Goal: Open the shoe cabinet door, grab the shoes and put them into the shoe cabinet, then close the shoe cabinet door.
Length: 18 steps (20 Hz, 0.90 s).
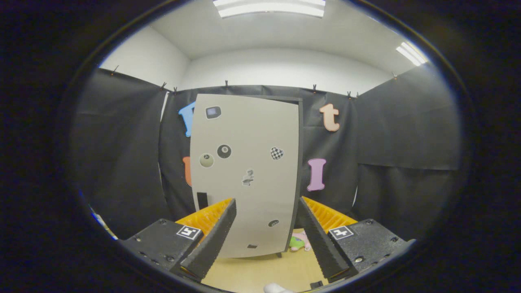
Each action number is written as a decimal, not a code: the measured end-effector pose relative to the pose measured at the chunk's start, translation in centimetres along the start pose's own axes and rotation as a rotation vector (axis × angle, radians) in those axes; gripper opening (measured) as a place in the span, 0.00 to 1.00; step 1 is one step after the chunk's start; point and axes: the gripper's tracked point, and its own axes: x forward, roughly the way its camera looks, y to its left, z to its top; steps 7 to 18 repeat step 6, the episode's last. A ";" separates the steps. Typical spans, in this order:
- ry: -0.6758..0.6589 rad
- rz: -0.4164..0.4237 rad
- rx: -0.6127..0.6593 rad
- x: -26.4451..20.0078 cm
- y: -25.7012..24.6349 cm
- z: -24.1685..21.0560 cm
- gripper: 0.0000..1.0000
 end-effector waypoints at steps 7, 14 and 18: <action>0.026 -0.002 0.005 0.1 -0.3 -0.7 0.99; 0.026 -0.002 0.005 0.1 -0.3 -0.7 0.99; 0.026 -0.002 0.005 0.1 -0.3 -0.7 0.99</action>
